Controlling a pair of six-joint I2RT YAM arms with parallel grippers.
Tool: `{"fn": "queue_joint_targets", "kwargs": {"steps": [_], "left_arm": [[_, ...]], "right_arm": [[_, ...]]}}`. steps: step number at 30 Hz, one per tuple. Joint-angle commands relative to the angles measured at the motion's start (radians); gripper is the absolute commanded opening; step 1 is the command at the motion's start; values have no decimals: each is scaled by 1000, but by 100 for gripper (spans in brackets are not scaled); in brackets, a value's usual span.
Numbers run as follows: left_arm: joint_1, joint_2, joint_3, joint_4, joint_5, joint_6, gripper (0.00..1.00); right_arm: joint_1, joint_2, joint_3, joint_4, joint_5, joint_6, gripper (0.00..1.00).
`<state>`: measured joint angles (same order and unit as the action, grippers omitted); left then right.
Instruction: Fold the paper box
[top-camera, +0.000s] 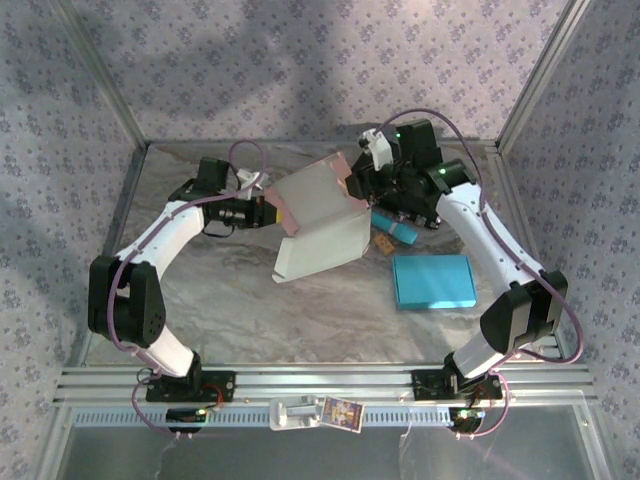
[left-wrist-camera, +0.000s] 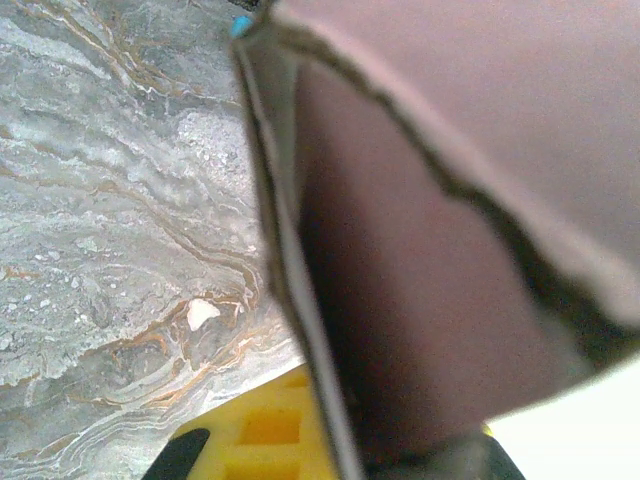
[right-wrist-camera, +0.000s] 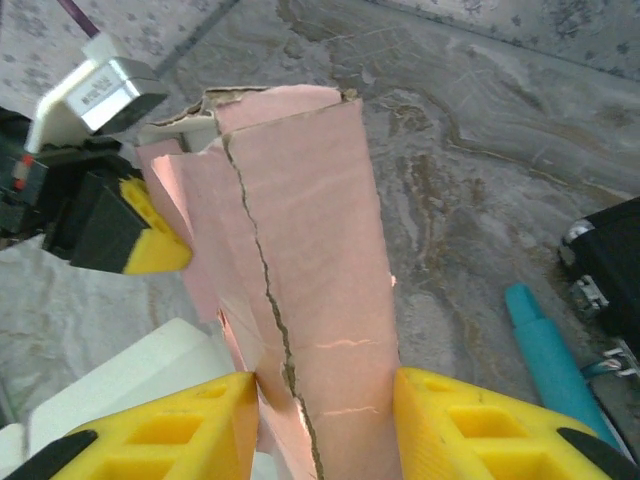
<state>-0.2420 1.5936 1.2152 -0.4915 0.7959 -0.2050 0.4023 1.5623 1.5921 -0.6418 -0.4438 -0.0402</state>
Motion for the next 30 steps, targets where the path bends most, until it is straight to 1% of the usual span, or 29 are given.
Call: {"fn": "queue_joint_targets", "kwargs": {"steps": [1, 5, 8, 11, 15, 18, 21, 24, 27, 28, 30], "left_arm": [[3, -3, 43, -13, 32, 35, 0], [-1, -6, 47, -29, 25, 45, 0], [-7, -7, 49, -41, 16, 54, 0], [-14, -7, 55, -59, 6, 65, 0], [-19, -13, 55, -67, -5, 70, 0], [-23, -20, 55, -72, -17, 70, 0], [-33, -21, 59, -86, -30, 67, 0], [-44, -20, 66, -98, -49, 60, 0], [-49, -18, 61, -98, -72, 47, 0], [-49, -16, 60, -99, -85, 39, 0], [-49, -7, 60, -108, -115, 24, 0]], "right_arm": [[42, -2, 44, -49, 148, -53, 42], [94, 36, 84, -87, 309, -76, 43], [124, 71, 116, -113, 386, -92, 44], [153, 104, 138, -128, 456, -98, 44], [177, 132, 156, -131, 518, -83, 34], [200, 157, 180, -148, 599, -71, 24], [226, 197, 220, -186, 722, -43, 12], [251, 261, 295, -269, 863, 16, 0], [270, 347, 394, -390, 966, 73, 0], [275, 380, 439, -452, 980, 106, 0], [289, 413, 475, -500, 995, 154, 0]]}}
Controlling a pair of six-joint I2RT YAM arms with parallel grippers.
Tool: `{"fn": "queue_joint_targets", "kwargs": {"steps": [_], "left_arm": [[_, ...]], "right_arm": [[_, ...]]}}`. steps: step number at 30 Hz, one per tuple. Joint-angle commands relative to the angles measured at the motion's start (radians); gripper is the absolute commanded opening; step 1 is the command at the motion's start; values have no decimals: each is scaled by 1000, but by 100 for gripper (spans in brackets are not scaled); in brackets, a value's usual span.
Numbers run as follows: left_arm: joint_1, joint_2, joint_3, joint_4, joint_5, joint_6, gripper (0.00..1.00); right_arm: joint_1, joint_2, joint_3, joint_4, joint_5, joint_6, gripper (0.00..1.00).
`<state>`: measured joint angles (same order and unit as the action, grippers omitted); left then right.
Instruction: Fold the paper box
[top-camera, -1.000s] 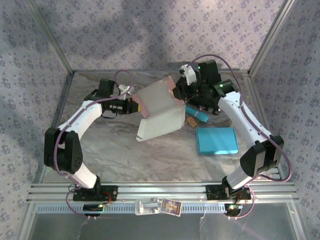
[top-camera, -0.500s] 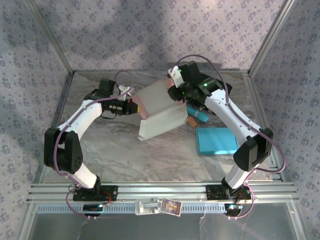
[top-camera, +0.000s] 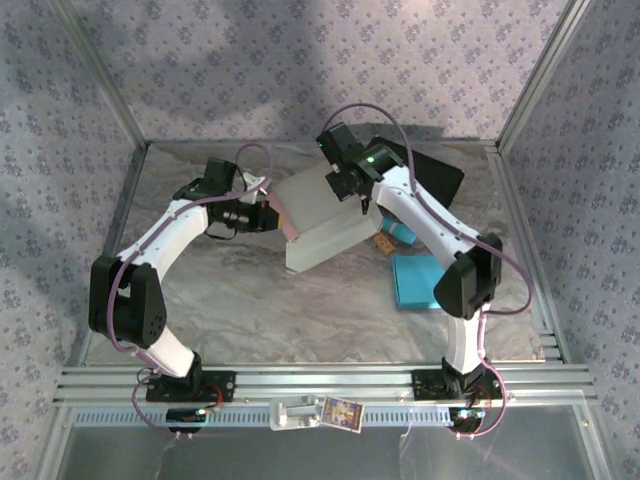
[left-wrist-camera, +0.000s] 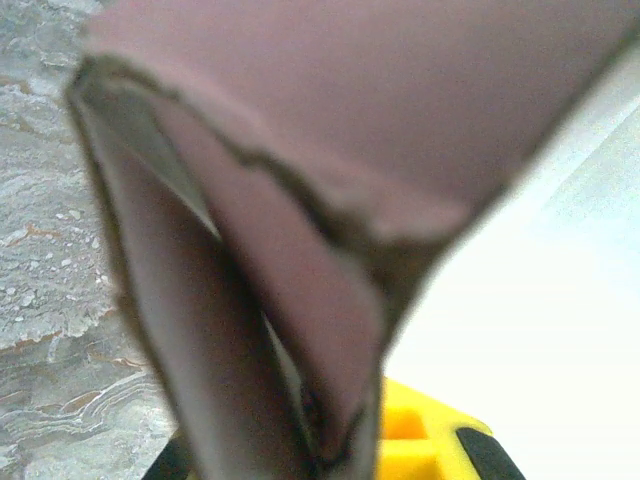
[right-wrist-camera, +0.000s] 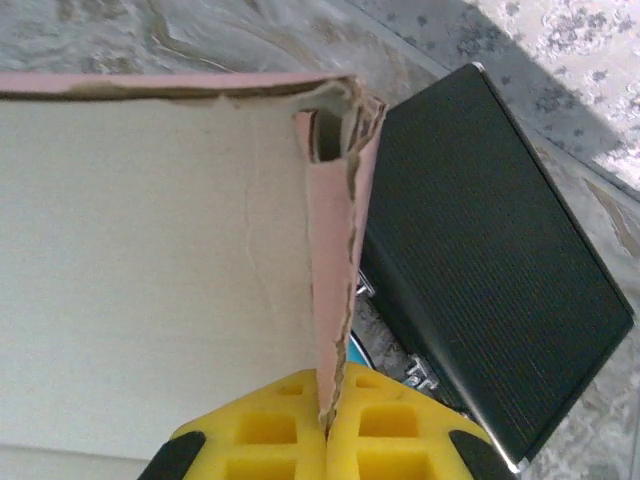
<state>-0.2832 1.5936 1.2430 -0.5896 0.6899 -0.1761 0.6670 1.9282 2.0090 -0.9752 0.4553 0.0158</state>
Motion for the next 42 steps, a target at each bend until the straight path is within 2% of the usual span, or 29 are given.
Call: {"fn": "queue_joint_targets", "kwargs": {"steps": [1, 7, 12, 18, 22, 26, 33, 42], "left_arm": [[-8, -4, 31, -10, -25, -16, 0], [-17, 2, -57, 58, -106, -114, 0], [-39, 13, -169, 136, -141, -152, 0], [-55, 32, -261, 210, -171, -199, 0], [-69, 42, -309, 261, -202, -236, 0], [-74, 32, -332, 310, -232, -266, 10], [-74, 56, -342, 360, -247, -284, 21], [-96, 51, -324, 331, -308, -271, 19]], "right_arm": [[32, 49, 54, -168, 92, 119, 0], [71, 1, -125, -76, -11, 246, 0], [93, -47, -311, 42, -70, 301, 0], [100, -49, -438, 113, -122, 340, 0], [112, -50, -477, 128, -109, 346, 0], [115, -63, -497, 144, -105, 352, 0], [112, -69, -513, 146, -104, 357, 0], [112, -74, -509, 150, -80, 373, 0]]}}
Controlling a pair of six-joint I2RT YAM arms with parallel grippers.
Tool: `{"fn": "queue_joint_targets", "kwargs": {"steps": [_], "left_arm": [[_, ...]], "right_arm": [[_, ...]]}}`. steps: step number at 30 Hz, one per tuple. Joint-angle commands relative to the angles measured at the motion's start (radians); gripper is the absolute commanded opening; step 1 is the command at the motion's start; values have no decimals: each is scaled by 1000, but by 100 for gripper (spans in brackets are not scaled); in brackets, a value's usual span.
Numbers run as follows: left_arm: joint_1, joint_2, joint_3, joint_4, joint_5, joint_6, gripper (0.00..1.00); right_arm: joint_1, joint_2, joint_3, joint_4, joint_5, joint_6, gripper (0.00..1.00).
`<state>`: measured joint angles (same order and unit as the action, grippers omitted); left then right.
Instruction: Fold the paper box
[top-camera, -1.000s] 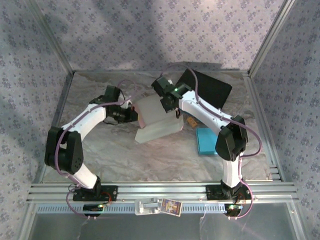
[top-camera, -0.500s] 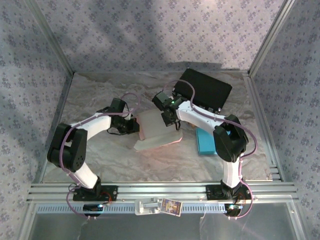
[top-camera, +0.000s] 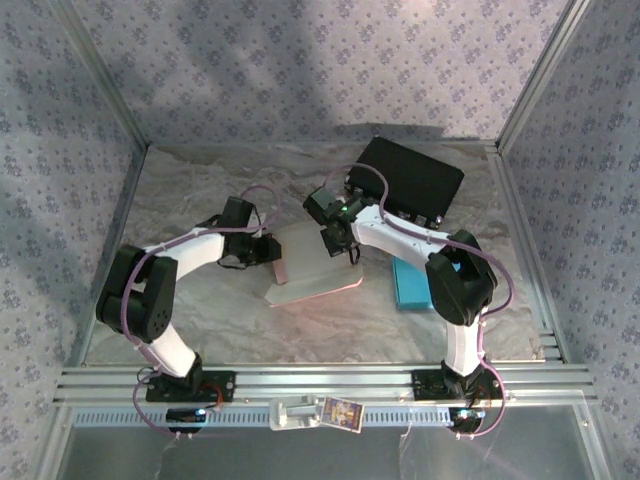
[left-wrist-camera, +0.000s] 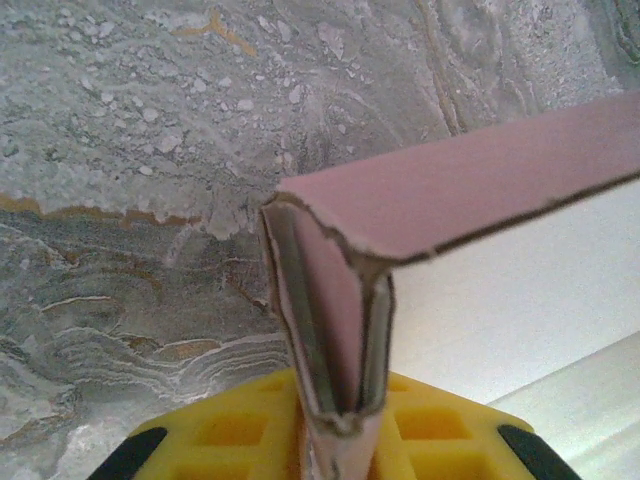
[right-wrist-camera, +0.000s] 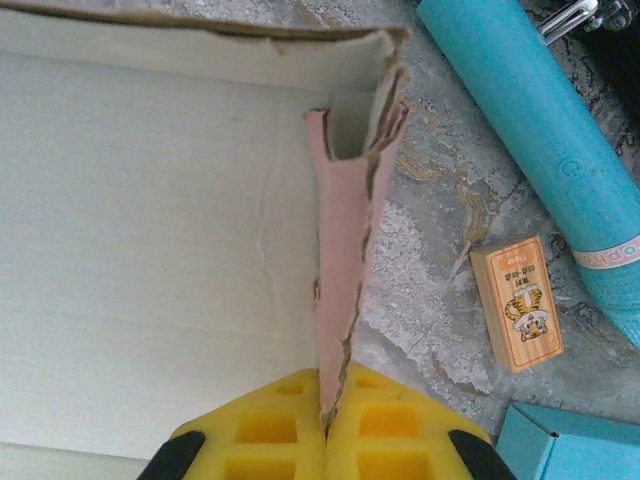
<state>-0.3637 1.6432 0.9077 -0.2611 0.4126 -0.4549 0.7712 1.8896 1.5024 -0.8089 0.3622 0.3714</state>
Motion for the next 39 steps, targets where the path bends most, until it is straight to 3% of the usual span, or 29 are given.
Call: {"fn": "queue_joint_targets", "kwargs": {"steps": [1, 5, 11, 14, 21, 25, 32, 39], "left_arm": [[-23, -1, 11, -1, -38, 9, 19], [-51, -14, 2, -14, -76, 1, 19], [-96, -48, -24, -12, -188, -33, 7], [-134, -73, -13, -44, -298, -60, 0], [-250, -83, 51, -244, -627, -190, 0], [-291, -73, 55, -294, -740, -267, 0], [-297, -51, 79, -292, -749, -276, 0], [-289, -164, 24, -136, -575, -206, 0]], "right_arm": [[8, -37, -2, -19, 17, 22, 0], [8, -37, -4, -22, 27, 45, 0], [15, -52, -19, -20, 55, 85, 0], [27, -65, -29, -16, 87, 106, 0], [76, -70, -22, -82, 217, 210, 0], [88, -84, -48, -66, 199, 236, 0], [87, -87, -62, -59, 171, 234, 0], [37, -46, -52, -89, 155, 218, 0]]}}
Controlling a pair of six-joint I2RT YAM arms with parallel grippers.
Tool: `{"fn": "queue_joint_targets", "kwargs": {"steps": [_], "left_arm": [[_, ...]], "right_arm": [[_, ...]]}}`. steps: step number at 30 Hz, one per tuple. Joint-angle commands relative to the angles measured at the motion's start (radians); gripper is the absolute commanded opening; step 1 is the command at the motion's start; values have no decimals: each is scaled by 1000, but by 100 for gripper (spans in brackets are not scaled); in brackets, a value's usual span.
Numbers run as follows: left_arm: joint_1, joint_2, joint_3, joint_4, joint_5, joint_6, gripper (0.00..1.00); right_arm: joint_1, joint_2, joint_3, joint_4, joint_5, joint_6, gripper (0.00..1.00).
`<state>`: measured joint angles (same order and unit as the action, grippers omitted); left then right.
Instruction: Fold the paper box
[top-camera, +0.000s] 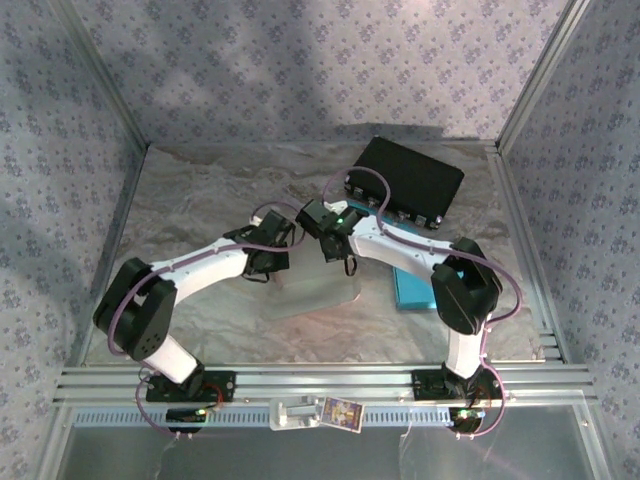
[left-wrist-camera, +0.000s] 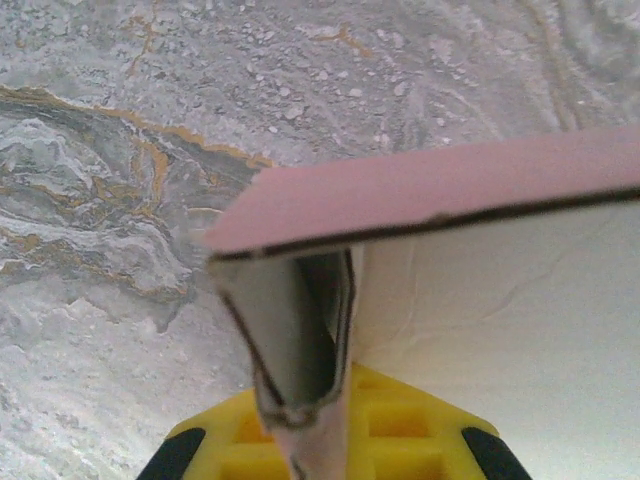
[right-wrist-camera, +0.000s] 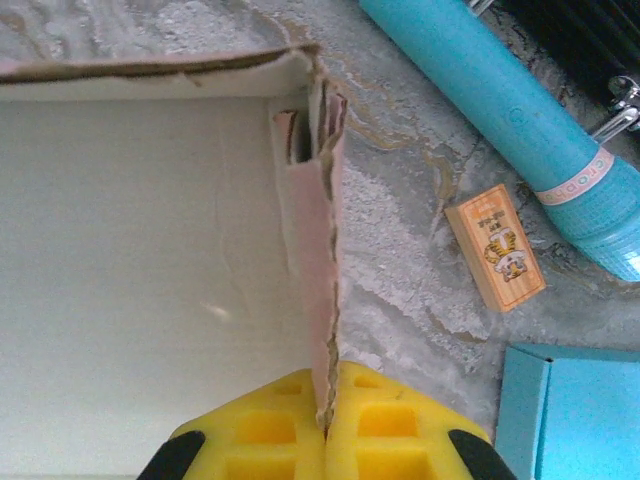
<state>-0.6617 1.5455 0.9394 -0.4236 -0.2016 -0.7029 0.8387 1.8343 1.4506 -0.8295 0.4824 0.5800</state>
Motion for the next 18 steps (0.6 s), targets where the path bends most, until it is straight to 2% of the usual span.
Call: {"fn": "queue_joint_targets", "kwargs": {"steps": [1, 9, 18], "left_arm": [[10, -79, -9, 39, 73, 50, 0], [9, -166, -2, 37, 164, 36, 0], [10, -153, -12, 68, 203, 29, 0]], "right_arm": [[-36, 15, 6, -74, 36, 8, 0], [-36, 150, 149, -269, 143, 40, 0], [13, 254, 315, -417, 225, 62, 0]]}}
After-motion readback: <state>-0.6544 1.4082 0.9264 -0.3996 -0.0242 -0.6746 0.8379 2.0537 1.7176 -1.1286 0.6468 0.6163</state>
